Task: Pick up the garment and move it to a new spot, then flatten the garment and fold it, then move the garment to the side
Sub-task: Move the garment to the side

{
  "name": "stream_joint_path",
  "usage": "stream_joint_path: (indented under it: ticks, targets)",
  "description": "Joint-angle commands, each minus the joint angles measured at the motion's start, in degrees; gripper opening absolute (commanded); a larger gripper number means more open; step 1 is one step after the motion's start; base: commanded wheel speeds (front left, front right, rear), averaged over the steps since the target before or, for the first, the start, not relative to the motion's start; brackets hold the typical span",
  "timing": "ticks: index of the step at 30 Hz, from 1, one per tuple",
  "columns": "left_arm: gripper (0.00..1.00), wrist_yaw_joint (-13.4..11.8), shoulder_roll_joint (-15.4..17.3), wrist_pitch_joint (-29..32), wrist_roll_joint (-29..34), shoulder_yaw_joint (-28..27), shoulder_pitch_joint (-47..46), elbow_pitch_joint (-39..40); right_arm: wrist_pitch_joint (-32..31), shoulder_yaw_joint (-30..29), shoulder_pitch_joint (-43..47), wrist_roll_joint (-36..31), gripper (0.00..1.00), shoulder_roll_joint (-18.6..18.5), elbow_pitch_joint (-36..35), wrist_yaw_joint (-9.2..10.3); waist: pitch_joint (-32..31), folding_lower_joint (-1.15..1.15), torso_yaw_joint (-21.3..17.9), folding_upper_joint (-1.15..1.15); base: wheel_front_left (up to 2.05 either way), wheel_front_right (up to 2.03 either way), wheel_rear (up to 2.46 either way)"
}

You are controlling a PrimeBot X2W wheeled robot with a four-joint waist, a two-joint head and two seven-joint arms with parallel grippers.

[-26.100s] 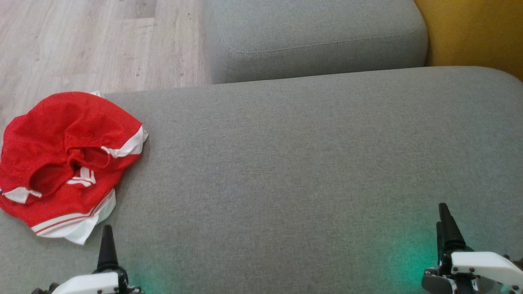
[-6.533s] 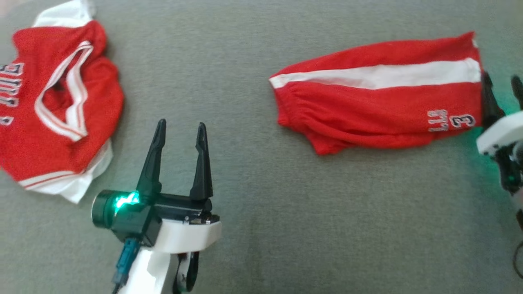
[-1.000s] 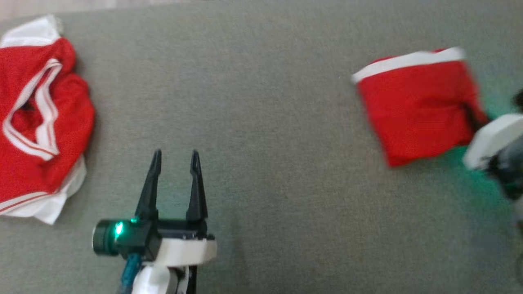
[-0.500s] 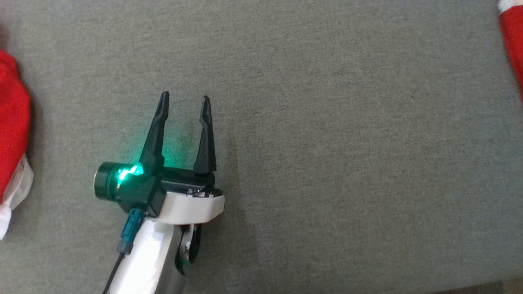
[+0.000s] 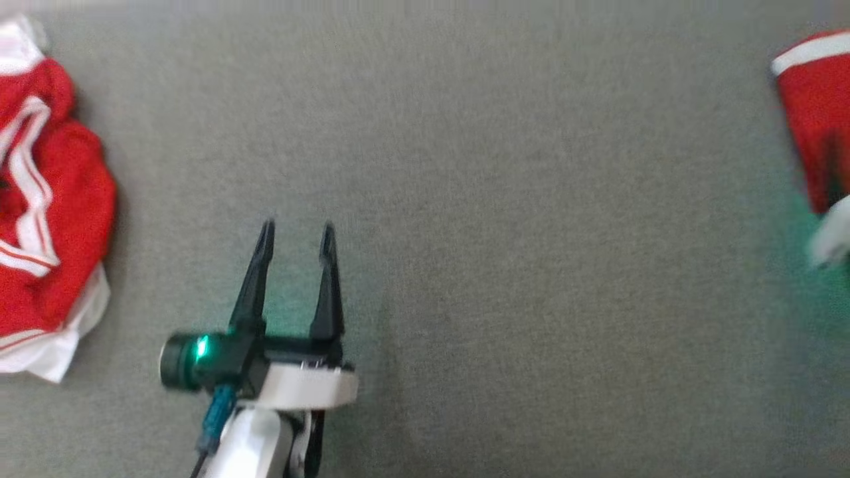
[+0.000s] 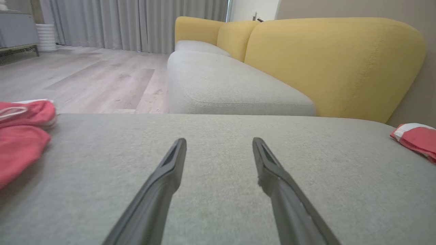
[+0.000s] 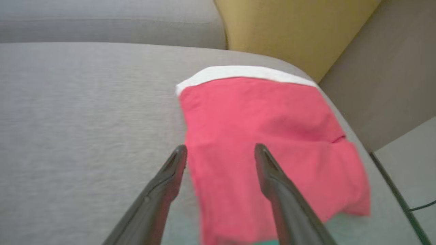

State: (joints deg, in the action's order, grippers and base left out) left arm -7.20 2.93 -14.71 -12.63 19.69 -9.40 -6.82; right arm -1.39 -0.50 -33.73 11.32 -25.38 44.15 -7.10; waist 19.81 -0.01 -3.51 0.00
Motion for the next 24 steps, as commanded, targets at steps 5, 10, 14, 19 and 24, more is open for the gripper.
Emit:
stream_joint_path:
  ticks: [5,10,14,19,24]
  targets:
    - [1.00,-1.6,-0.1,-0.3,-1.4,-3.3,4.2,1.0,6.7,7.1,8.7,2.9,1.00,6.7,-4.3,-0.39,-11.7,0.01,1.4,0.00,0.00,0.00,0.00]
    - [1.00,-2.3,-0.1,-0.3,-2.0,-4.1,7.8,-0.3,12.9,17.7,16.6,9.4,1.00,11.6,-7.0,-0.39,-18.0,0.01,3.2,0.00,0.00,0.00,0.00]
    - [1.00,-2.3,-0.1,-0.3,-1.1,-5.4,10.3,-0.9,15.9,23.7,20.7,12.6,1.00,13.2,-9.6,-0.39,-20.8,0.01,4.0,0.00,0.00,0.00,0.00]
    - [1.00,-2.4,-0.1,-0.3,0.7,-7.2,12.8,-1.5,16.4,22.7,25.5,11.9,1.00,13.7,-17.7,-0.39,-23.5,0.01,4.7,0.00,0.00,0.00,0.00]
    - [1.00,-2.9,-0.1,-0.3,1.7,-7.8,14.8,-1.3,16.4,17.2,32.1,7.9,1.00,15.6,-24.4,-0.39,-24.9,0.01,5.3,0.00,0.00,0.00,0.00]
